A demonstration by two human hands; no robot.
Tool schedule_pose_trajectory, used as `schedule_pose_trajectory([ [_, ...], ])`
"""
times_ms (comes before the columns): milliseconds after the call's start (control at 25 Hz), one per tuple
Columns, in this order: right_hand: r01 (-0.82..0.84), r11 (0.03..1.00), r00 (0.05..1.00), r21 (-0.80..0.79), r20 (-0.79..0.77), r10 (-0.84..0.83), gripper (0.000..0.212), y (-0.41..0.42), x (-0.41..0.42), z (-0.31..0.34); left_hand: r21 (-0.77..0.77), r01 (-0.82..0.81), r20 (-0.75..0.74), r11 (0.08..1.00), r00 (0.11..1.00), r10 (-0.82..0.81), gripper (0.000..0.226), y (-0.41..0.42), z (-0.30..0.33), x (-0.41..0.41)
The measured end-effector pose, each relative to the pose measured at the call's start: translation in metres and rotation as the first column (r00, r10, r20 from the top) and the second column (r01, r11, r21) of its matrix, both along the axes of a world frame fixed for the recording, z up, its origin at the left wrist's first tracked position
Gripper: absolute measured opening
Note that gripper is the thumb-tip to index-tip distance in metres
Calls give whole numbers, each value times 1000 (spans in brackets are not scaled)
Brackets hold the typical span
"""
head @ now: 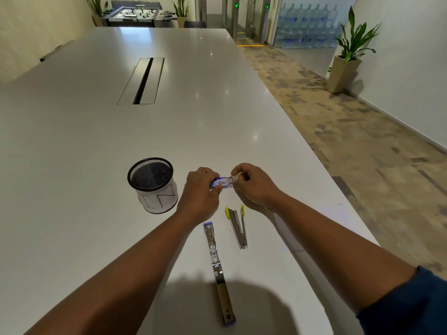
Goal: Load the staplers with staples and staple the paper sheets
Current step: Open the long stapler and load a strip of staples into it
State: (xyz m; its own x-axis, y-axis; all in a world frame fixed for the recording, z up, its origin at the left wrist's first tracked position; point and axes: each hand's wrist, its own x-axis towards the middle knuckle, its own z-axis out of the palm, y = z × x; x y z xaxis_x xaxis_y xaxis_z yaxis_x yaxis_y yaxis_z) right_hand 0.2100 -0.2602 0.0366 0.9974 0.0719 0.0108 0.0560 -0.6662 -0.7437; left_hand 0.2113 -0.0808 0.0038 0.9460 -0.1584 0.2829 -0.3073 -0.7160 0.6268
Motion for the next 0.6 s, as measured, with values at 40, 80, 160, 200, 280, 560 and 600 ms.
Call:
schedule_pose_trajectory([
  [40, 6, 1000, 1000, -8, 4, -6, 20, 1, 0, 0, -2, -2, 1, 1000, 1000, 2, 18, 0, 0, 1],
  [80, 12, 1000, 1000, -16, 7, -12, 21, 2, 0, -1, -2, -3, 1, 1000, 1000, 3, 17, 1, -1, 1],
  [160, 23, 1000, 1000, -21, 2, -23, 23, 3, 1, -1, -2, -7, -3, 1000, 1000, 7, 18, 0, -2, 1],
  [200, 28, 999, 1000, -23, 1, -28, 23, 4, 2, 0, -3, -7, -2, 1000, 1000, 7, 18, 0, -2, 1],
  [280, 33, 999, 999, -34, 16, -32, 22, 5, 3, 1, -1, -3, 9, 1000, 1000, 3, 17, 0, -2, 2],
  [560, -29, 983, 995, -181, 85, 45, 18, 5, 6, 7, -2, -3, 23, 1000, 1000, 3, 18, -2, -1, 1],
  [600, -56, 970, 994, -235, 75, 76, 17, 5, 9, 10, -5, -2, 25, 1000, 1000, 2, 18, -1, 0, 1],
])
